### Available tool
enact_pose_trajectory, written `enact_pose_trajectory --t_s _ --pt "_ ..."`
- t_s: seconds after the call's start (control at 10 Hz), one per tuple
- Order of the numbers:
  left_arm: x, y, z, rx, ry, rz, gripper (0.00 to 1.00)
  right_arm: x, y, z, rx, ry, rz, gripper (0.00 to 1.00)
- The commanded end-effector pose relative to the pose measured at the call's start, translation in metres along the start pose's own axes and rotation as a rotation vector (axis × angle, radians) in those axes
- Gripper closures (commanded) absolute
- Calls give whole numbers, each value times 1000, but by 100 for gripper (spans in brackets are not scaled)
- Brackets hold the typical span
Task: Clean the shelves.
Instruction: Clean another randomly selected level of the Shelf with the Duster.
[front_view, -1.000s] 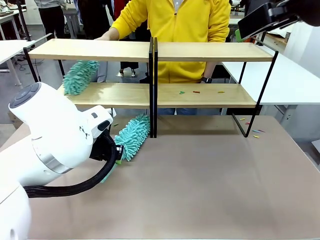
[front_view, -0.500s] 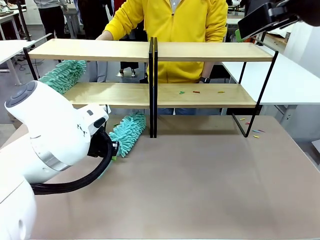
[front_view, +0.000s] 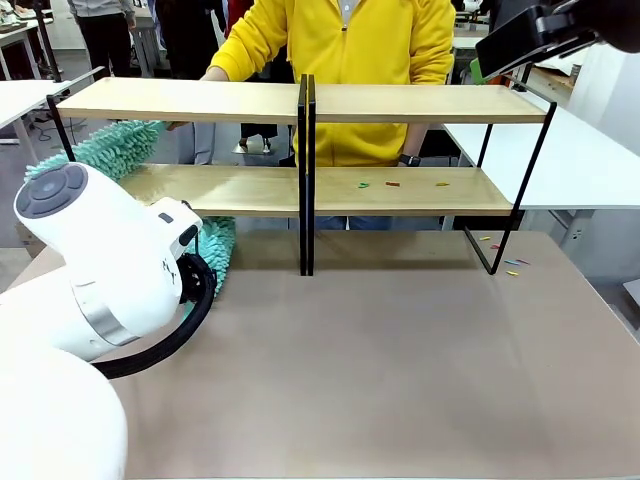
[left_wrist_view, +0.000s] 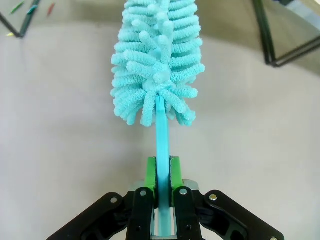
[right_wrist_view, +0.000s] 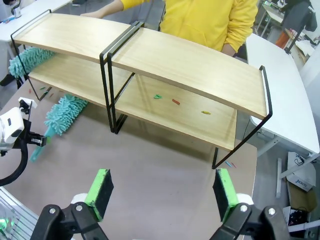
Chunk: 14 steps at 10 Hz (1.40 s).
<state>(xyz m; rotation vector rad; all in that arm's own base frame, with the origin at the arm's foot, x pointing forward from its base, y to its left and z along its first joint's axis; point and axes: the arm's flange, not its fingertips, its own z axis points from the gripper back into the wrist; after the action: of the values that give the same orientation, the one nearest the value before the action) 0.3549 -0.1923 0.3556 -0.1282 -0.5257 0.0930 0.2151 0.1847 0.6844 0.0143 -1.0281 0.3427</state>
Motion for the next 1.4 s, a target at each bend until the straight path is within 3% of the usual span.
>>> enact_pose_trajectory --t_s 0.0,0.4,0.7,0.9,1.0,1.2,1.3 --pt "-19 8 19 70 29 32 100 0 0 0 -4 -1 -5 0" --pt "-12 18 19 91 79 56 100 0 0 0 -4 -1 -5 0" --pt "-1 36 26 144 205 158 100 0 0 0 -4 -1 -5 0" --pt "6 50 29 190 221 268 100 0 0 0 -4 -1 -5 0" --pt "11 57 30 240 203 325 100 0 0 0 -4 -1 -5 0" --pt "21 70 35 347 22 452 100 0 0 0 -4 -1 -5 0" --pt "21 71 37 336 25 450 100 0 0 0 -4 -1 -5 0"
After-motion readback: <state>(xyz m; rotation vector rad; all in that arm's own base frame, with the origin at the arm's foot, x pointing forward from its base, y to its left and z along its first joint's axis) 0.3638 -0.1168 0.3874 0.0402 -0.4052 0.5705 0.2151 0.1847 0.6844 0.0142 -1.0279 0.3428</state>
